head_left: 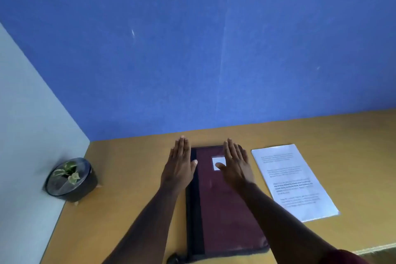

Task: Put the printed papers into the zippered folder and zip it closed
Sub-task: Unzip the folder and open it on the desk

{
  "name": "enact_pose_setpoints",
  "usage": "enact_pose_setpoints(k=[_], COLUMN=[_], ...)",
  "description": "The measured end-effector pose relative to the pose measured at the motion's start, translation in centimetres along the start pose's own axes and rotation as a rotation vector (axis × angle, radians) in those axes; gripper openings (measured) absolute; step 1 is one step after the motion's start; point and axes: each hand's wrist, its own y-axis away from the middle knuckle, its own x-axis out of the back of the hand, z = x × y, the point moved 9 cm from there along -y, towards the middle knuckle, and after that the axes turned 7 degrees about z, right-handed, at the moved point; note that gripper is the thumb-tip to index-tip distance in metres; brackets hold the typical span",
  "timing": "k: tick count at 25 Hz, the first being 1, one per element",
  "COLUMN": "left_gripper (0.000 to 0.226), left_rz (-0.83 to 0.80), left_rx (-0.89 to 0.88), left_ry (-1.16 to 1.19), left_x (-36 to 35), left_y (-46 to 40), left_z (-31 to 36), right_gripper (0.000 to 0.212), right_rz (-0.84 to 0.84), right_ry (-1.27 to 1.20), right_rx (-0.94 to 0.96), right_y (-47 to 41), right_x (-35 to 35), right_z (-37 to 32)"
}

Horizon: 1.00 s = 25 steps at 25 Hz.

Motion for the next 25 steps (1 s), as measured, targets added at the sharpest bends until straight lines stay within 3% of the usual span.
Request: enact_pose_setpoints(k=[10, 16, 25], left_gripper=[0.082, 0.089, 0.109], left_rz=[-0.469, -0.517, -0.633], left_rx=[0.288, 0.405, 0.577], left_ry=[0.174, 0.224, 0.293], left_x=[-9.8, -12.5, -15.2], left_y=[0.6, -0.3, 0.0], left_z=[-3.1, -4.2, -6.1], right_gripper=[0.072, 0.074, 0.047], right_rz=[-0.3, -0.377, -0.285], right_ry=[0.064, 0.03, 0.101], right_rx=[0.03, 0.023, 0.005], right_y=[-0.4, -1.3, -3.3], right_x=[-8.0, -10.2, -11.3], right_z=[1.7, 2.9, 3.8])
